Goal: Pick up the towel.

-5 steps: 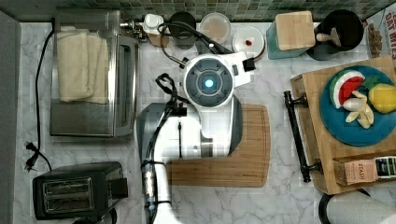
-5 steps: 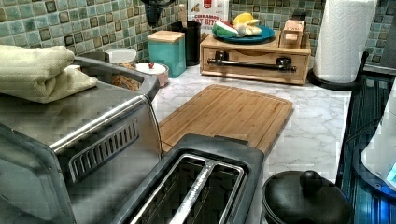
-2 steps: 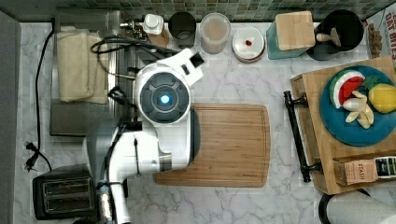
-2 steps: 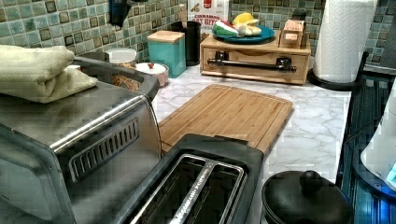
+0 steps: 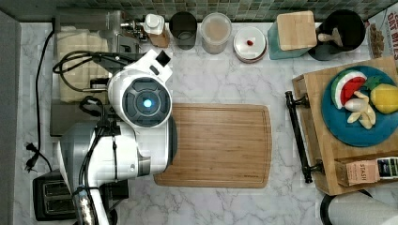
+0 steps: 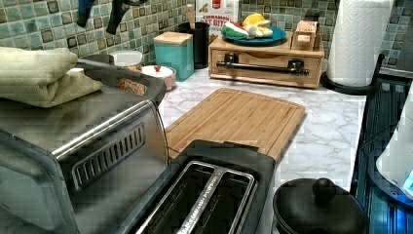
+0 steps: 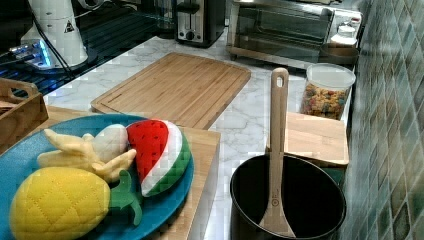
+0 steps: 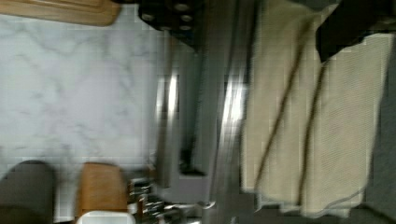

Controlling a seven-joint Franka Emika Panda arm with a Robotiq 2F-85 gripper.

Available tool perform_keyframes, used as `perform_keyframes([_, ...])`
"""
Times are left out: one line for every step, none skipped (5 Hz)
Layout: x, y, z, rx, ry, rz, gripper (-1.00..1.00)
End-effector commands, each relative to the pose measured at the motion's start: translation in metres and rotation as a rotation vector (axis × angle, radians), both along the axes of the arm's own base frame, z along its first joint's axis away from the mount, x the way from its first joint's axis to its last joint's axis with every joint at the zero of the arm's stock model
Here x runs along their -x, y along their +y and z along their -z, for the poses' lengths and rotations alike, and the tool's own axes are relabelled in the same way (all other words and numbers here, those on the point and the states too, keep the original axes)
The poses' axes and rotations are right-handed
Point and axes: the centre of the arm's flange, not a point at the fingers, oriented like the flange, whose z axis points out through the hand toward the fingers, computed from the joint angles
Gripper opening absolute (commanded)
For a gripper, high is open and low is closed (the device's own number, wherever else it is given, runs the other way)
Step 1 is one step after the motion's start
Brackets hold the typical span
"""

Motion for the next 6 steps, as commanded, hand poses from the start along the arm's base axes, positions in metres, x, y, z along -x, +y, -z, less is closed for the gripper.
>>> perform_keyframes([-0.002,0.005,-0.044,-0.184,-0.098,-0.151,1.0])
perform_keyframes([-0.002,0.037,-0.038,-0.211,-0.067,-0.241,1.0])
perform_keyframes([0.001,0.066,-0.033,-0.194,-0.086,-0.277,1.0])
perform_keyframes([0.007,0.09,-0.034,-0.198,-0.137,-0.28,1.0])
perform_keyframes([0.011,0.107,-0.031,-0.177,-0.218,-0.217,1.0])
perform_keyframes([0.0,0.113,-0.025,-0.13,-0.224,-0.158,1.0])
